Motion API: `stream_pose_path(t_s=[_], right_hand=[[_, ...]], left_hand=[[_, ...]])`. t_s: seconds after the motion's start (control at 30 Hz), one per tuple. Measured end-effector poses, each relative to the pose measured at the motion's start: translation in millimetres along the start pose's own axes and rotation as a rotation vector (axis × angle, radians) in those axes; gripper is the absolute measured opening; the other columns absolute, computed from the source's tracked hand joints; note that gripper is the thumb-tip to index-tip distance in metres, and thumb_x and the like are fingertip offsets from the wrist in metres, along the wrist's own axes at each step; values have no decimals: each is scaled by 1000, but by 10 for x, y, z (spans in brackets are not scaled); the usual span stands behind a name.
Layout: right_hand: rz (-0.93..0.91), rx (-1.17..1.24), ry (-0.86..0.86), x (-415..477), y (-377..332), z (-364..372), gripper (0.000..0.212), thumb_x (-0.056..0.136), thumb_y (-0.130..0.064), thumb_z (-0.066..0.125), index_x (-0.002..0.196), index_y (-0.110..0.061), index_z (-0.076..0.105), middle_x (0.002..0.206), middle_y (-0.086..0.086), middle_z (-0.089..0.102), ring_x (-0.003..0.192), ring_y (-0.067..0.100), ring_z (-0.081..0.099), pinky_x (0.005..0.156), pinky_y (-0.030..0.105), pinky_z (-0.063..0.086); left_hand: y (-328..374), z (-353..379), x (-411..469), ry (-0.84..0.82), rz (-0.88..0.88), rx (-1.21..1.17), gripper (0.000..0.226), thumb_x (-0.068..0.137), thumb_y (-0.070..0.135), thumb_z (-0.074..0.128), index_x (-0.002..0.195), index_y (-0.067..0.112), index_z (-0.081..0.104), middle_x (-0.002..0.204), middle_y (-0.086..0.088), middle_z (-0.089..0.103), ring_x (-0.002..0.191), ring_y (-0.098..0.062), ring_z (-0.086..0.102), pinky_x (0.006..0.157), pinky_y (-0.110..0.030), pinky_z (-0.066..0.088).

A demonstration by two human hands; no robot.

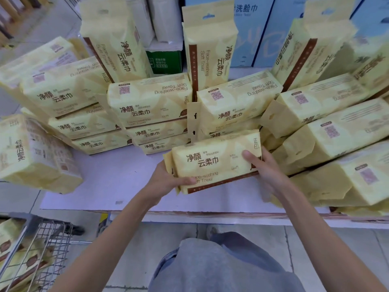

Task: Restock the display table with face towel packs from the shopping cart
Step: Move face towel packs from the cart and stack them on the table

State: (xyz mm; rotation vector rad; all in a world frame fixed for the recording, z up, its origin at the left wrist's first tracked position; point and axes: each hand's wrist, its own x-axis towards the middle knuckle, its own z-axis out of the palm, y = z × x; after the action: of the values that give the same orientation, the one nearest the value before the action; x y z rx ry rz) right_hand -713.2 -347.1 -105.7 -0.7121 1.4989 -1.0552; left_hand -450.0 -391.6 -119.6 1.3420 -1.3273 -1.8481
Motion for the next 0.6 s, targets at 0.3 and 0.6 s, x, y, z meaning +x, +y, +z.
stream_pose_path(t_s=[0.3,0.6], right_hand=[[-51,302,179,349,144,10,93,52,-55,83,131,-27,44,128,-4,60,115,10,57,97,33,47],[-24,432,476,604,372,19,55,79,-8,73,128,-11,50,117,3,64,111,18,60,97,32,47]], left_hand=[[-100,405,383,220,264,328,94,47,23,94,129,26,47,110,22,61,109,-3,56,84,-22,51],[-239,645,633,325,303,497,94,57,28,90,139,18,46,106,5,70,94,-7,60,73,-17,46]])
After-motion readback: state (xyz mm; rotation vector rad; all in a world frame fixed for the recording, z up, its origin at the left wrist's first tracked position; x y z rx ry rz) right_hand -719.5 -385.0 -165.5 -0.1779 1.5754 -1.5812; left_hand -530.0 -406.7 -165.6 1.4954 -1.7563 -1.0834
